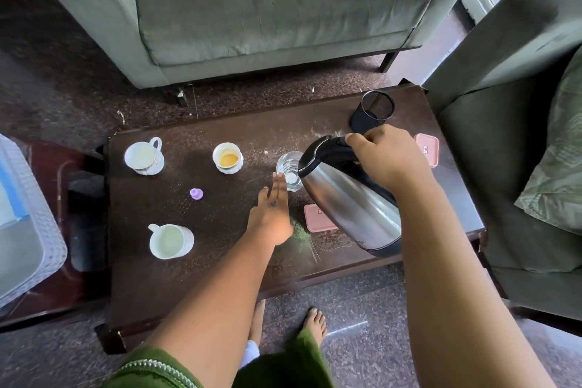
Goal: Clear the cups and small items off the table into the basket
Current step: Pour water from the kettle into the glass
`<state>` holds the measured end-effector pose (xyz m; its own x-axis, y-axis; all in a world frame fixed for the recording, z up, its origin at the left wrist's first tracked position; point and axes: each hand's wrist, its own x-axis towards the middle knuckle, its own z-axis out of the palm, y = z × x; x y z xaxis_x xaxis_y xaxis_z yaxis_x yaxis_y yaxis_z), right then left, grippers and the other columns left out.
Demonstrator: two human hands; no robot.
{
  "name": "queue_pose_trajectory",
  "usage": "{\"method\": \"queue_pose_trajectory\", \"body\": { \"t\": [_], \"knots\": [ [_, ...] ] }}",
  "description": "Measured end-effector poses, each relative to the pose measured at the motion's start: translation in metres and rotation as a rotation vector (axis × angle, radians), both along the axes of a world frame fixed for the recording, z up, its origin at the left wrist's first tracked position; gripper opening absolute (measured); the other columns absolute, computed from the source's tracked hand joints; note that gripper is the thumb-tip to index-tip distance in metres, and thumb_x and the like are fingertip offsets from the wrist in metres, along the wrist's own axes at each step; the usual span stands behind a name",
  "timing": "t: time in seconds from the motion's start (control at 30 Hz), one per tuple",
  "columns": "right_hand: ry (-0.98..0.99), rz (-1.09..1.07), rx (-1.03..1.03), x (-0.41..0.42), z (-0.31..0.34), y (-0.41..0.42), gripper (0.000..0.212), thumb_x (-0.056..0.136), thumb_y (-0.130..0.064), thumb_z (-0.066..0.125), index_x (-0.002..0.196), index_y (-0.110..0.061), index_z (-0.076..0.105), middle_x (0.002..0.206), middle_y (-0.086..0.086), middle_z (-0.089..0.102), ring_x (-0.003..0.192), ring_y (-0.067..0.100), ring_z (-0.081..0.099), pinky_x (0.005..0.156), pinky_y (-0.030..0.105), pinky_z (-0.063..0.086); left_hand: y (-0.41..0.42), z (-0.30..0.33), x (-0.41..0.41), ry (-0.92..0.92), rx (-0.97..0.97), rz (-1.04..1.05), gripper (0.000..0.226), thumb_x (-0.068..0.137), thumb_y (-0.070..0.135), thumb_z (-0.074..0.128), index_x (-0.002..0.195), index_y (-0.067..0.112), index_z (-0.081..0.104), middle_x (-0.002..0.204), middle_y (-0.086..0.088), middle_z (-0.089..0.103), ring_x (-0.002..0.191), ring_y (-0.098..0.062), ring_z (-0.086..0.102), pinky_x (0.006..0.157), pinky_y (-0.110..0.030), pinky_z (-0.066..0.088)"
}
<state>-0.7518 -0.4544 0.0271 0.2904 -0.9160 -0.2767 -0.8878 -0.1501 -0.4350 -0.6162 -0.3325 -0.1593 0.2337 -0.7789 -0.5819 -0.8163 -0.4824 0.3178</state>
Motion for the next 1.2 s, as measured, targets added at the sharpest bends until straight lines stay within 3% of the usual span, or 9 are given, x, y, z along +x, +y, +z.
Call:
{"method": "queue_pose_trajectory", "body": {
  "t": [0.13,0.3,0.67,0.97,1.07,1.13,1.2],
  "knots": [
    [-0.002,0.006,-0.010,-0.002,0.001,-0.001,0.047,0.089,-0.045,0.045,0.075,-0.005,0.066,0.077,0.012,0.065,0.078,0.032,0.059,0.067,0.035,0.046,0.001,-0.001,0.001,-0.006,-0.009,-0.007,0.094,0.089,0.013,0.050,0.148,0.019,-0.023,0.160,0.007,-0.020,0.149,-0.026,0.001,0.107,-0.045,0.039],
    [-0.004,0.007,-0.034,-0.007,0.004,-0.001,0.047,0.090,-0.043,0.045,0.072,-0.003,0.062,0.073,0.013,0.063,0.074,0.032,0.057,0.057,0.029,0.039,-0.001,0.004,0.000,-0.020,-0.011,-0.025,0.091,0.090,0.014,0.049,0.149,0.020,-0.020,0.160,0.008,-0.018,0.149,-0.025,0.000,0.106,-0.045,0.037],
    [0.022,0.004,-0.028,-0.008,0.009,-0.002,0.047,0.089,-0.046,0.044,0.073,-0.006,0.064,0.075,0.013,0.065,0.078,0.032,0.059,0.070,0.036,0.048,0.000,0.001,-0.003,-0.001,0.008,-0.006,0.091,0.089,0.009,0.046,0.149,0.018,-0.021,0.159,0.007,-0.020,0.149,-0.025,-0.002,0.108,-0.042,0.038],
    [0.048,0.022,-0.051,-0.003,0.011,-0.005,0.048,0.091,-0.042,0.044,0.078,-0.001,0.065,0.076,0.015,0.064,0.078,0.033,0.059,0.067,0.034,0.047,-0.002,0.003,-0.004,0.035,-0.040,0.000,0.091,0.089,0.014,0.049,0.150,0.016,-0.019,0.161,0.004,-0.016,0.148,-0.027,0.001,0.107,-0.042,0.039],
    [0.051,0.026,-0.045,-0.002,0.009,-0.005,0.048,0.091,-0.043,0.043,0.078,-0.002,0.064,0.075,0.013,0.063,0.077,0.032,0.058,0.066,0.034,0.046,0.004,0.006,-0.004,0.098,-0.146,0.047,0.088,0.088,0.015,0.053,0.152,0.016,-0.007,0.160,-0.006,0.008,0.142,-0.029,0.023,0.101,-0.041,0.045],
    [0.049,0.028,-0.046,0.001,0.009,-0.007,0.048,0.091,-0.043,0.043,0.078,-0.002,0.064,0.075,0.014,0.063,0.077,0.032,0.058,0.066,0.035,0.046,0.006,0.007,-0.002,0.153,-0.231,0.175,0.084,0.087,0.015,0.054,0.153,0.022,0.003,0.144,-0.015,0.035,0.124,-0.030,0.048,0.091,-0.039,0.050],
    [0.043,0.035,-0.056,0.004,0.008,-0.009,0.049,0.091,-0.043,0.043,0.077,-0.001,0.064,0.075,0.016,0.064,0.077,0.033,0.058,0.066,0.035,0.046,0.003,0.007,0.000,0.202,-0.309,0.303,0.080,0.087,0.017,0.056,0.151,0.022,0.009,0.132,-0.016,0.047,0.114,-0.030,0.056,0.090,-0.037,0.050]
  ]
}}
